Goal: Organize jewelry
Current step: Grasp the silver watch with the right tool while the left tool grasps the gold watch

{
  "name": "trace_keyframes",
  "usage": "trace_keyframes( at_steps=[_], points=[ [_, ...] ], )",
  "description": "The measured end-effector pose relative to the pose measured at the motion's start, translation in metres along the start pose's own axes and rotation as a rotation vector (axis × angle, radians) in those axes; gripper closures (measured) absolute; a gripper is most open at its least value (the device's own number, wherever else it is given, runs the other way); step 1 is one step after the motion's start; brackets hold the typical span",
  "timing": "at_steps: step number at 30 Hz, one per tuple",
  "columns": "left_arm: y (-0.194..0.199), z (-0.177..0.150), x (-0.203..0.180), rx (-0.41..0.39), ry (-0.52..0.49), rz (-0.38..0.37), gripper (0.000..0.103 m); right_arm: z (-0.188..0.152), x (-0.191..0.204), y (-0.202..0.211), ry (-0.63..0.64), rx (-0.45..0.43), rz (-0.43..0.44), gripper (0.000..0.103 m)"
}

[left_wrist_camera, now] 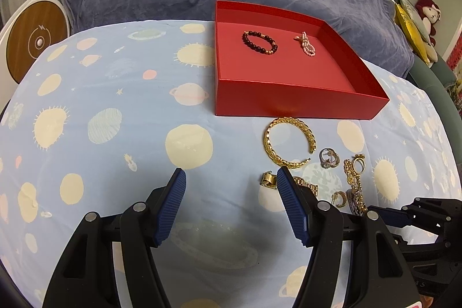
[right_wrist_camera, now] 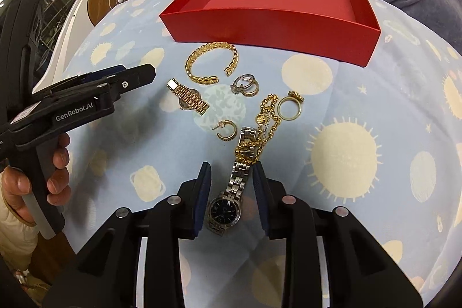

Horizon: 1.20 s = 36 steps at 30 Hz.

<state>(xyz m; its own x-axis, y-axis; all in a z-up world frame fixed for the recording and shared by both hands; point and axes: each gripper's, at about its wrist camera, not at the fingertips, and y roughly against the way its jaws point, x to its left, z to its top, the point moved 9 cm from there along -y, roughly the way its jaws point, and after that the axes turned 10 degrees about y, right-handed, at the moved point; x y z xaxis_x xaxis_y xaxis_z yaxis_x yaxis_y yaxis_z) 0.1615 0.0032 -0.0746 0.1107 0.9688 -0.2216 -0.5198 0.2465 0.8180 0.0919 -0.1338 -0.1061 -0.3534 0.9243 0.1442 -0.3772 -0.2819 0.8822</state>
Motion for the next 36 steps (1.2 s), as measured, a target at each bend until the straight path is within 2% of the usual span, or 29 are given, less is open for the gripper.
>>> trace_keyframes(
  at_steps=[5, 7, 8, 13, 15, 18, 22, 29, 33, 36],
  points=[
    [0.003, -0.001, 0.000, -0.001, 0.000, -0.008, 0.040, -0.005, 0.003, 0.001, 0.010, 0.007, -0.008, 0.076],
    [0.002, -0.001, -0.001, 0.003, 0.001, -0.012, 0.040, -0.003, -0.001, 0.000, 0.002, -0.005, -0.026, 0.088],
    [0.002, -0.001, -0.001, 0.004, 0.000, -0.011, 0.040, -0.003, -0.003, 0.000, -0.017, -0.006, -0.012, 0.091],
    [0.003, 0.000, 0.000, 0.000, 0.002, -0.007, 0.040, -0.003, 0.001, 0.007, -0.097, -0.025, 0.133, 0.092],
    [0.004, 0.001, 0.001, -0.003, 0.008, -0.008, 0.040, 0.001, 0.007, 0.018, -0.123, -0.061, 0.209, 0.092],
    [0.006, 0.002, 0.002, -0.009, 0.010, -0.006, 0.040, 0.013, 0.012, 0.040, -0.180, -0.151, 0.374, 0.092],
    [0.006, 0.004, 0.003, -0.013, 0.013, -0.003, 0.040, 0.016, -0.001, 0.050, -0.210, -0.182, 0.335, 0.092],
    [0.004, -0.001, -0.001, -0.005, -0.006, -0.006, 0.040, 0.018, -0.015, 0.056, -0.159, -0.186, 0.168, 0.092],
    [-0.001, -0.009, -0.009, 0.013, -0.033, -0.021, 0.040, 0.014, -0.015, 0.060, -0.089, -0.158, 0.065, 0.092],
    [-0.004, -0.015, -0.018, 0.023, -0.055, -0.033, 0.040, 0.007, -0.016, 0.059, -0.071, -0.132, 0.034, 0.092]
  ],
)
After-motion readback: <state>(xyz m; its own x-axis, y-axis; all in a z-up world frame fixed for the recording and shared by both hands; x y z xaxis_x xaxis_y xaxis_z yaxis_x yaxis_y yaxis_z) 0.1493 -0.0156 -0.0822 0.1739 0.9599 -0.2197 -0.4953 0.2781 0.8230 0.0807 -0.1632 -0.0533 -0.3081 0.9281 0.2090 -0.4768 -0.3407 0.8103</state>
